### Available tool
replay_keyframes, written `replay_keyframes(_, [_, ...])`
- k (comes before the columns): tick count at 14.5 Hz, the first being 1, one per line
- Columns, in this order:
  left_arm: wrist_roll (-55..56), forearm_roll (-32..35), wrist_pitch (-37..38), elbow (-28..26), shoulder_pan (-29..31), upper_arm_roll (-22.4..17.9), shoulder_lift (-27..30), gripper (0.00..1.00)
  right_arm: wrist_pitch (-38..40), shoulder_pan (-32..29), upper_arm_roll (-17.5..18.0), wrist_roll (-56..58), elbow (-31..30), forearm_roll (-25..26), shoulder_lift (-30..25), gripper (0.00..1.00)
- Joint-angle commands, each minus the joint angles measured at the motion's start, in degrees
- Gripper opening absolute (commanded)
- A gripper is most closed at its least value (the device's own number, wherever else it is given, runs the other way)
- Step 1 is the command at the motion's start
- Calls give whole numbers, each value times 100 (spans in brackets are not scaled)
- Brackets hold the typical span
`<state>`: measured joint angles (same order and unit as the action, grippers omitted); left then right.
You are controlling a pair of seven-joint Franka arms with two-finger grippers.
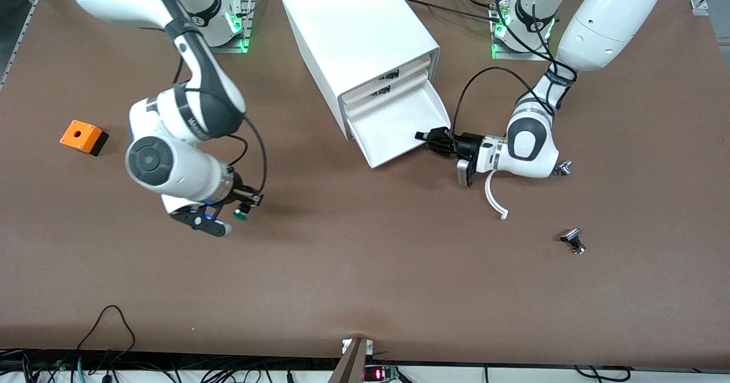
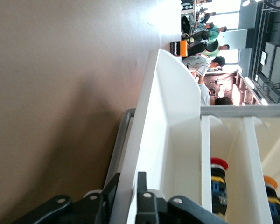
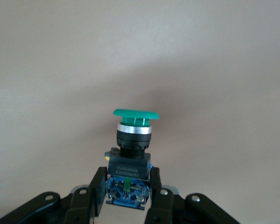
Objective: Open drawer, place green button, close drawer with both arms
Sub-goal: 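Carry the button over the open drawer while the left gripper moves away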
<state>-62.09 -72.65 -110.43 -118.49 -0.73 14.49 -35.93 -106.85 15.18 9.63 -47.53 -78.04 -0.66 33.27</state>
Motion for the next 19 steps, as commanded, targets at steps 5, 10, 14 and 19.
replay_keyframes(5, [1019,1724,652,1229,371,-236,148,100,147,1232,-58,-2574,640,31,-31,0])
replay_keyframes(10, [3927,3623,2129,2794,530,-236,139,100,-273,1926,-58,-4287,781,31,74,0])
replay_keyframes(14, [5530,4915,2754,3717,486,-236,148,100,-713,2532,-84,-5483,781,154,408,0])
replay_keyframes(19, [6569,6332,2808,4044,442,-183,200,100,-1328,3105,-93,-6803,781,681,1023,0])
